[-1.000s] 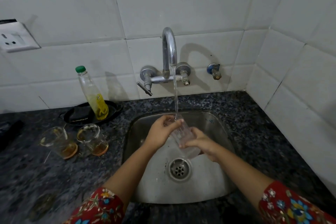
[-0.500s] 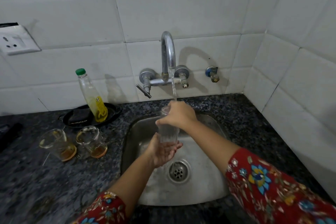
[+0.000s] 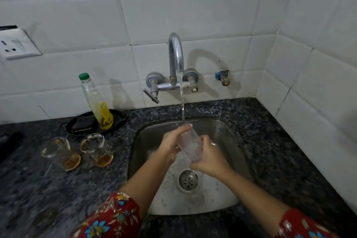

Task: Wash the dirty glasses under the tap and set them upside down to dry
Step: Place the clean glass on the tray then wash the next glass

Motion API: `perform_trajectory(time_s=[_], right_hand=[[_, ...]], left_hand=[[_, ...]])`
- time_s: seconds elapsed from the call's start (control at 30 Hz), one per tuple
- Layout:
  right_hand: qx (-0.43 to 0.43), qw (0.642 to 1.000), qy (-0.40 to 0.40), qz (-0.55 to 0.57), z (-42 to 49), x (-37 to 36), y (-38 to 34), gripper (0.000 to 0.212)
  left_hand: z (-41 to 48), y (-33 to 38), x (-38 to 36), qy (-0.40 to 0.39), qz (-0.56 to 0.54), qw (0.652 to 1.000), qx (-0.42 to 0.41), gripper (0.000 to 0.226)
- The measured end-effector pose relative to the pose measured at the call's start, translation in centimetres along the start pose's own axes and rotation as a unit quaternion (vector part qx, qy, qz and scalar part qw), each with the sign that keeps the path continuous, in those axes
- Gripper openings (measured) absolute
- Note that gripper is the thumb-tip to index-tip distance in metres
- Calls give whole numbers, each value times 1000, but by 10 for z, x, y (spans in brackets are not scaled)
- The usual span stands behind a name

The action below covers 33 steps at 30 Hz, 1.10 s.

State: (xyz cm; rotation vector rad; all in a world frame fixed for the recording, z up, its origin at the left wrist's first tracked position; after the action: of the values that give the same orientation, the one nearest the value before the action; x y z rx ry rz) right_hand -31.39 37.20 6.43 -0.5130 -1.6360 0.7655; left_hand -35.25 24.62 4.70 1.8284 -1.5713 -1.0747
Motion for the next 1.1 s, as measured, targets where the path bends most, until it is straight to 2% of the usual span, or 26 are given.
perform_trajectory(time_s=[0.03, 0.07, 0.1, 0.13, 0.17, 0.2, 0.27, 0.3, 0.33, 0.43, 0.47, 0.5, 0.57, 0.6, 0.63, 0.7, 0.73, 0.77, 0.83, 0.9, 1.0, 1.03, 1.1], right_hand=[[-19, 993, -35, 111, -1, -8, 4, 63], [-38, 962, -83, 259, -5, -18, 3, 58], [-56, 913, -133, 381, -10, -27, 1, 53], [-73, 872, -159, 458, -14, -32, -2, 48], [-77, 862, -159, 475, -15, -34, -5, 44], [-77, 879, -132, 452, -12, -35, -5, 45], [-84, 946, -23, 313, -3, -25, 3, 52], [-90, 951, 4, 296, -3, -21, 4, 52], [-85, 944, 1, 320, -2, -22, 1, 47], [-82, 866, -135, 474, -12, -31, -17, 36], [-78, 858, -154, 483, -14, -31, -19, 34], [-71, 864, -146, 476, -12, -30, -19, 33], [-85, 903, -62, 417, -3, -23, -8, 37], [-93, 904, -51, 414, -2, -24, -6, 39], [-101, 890, -72, 438, -1, -30, -7, 38], [-116, 838, -145, 513, -8, -40, -13, 34], [-114, 827, -156, 528, -11, -39, -14, 34], [-106, 835, -149, 519, -10, -37, -13, 34], [-87, 896, -85, 426, -3, -27, -2, 40], [-75, 929, -36, 360, 3, -22, 4, 53], [-70, 923, -3, 379, 12, -20, 5, 61], [-69, 920, 8, 387, 15, -19, 3, 61], [-62, 924, 13, 377, 19, -16, -1, 60]], left_hand=[[0, -1, -5, -22, 6, 1000, 7, 67], [-1, -2, -11, -59, 1, 998, 20, 63], [-1, 0, -16, -94, -8, 995, 24, 61], [-2, 3, -20, -125, -15, 992, 17, 59], [-1, 6, -21, -133, -11, 991, -1, 53], [-3, 11, -21, -122, -1, 992, -23, 45], [-8, 22, -17, -53, 30, 995, -76, 29], [-10, 24, -16, -38, 35, 995, -87, 25], [-11, 25, -18, -50, 31, 995, -83, 26], [-10, 23, -27, -155, 9, 987, -36, 39], [-11, 23, -27, -165, 13, 986, -36, 41], [-9, 24, -24, -149, 23, 987, -49, 46], [-7, 27, -16, -87, 42, 992, -77, 61], [-7, 28, -14, -73, 43, 993, -83, 61], [-7, 27, -17, -84, 39, 992, -81, 54], [-9, 26, -22, -121, 34, 990, -64, 35], [-10, 28, -20, -115, 40, 990, -67, 32], [-12, 33, -17, -94, 55, 991, -83, 37], [-16, 40, -11, -25, 96, 987, -126, 53], [-21, 42, -16, 0, 151, 976, -154, 71], [-24, 49, -15, 9, 178, 970, -164, 114], [-24, 58, -6, 40, 165, 970, -173, 120], [-26, 78, 19, 126, 133, 964, -194, 112]])
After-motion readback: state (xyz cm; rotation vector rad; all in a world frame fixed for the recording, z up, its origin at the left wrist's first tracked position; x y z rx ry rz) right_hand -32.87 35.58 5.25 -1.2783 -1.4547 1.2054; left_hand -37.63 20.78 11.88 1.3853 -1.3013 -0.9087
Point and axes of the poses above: each hand's wrist, its own z-axis towards the middle knuckle, its own x-axis out of the back of the hand, y = z × x, the point moved 9 cm from there along z, towards the middle knuckle, and after that the axes turned 6 degrees about x, right-handed, at the moved point
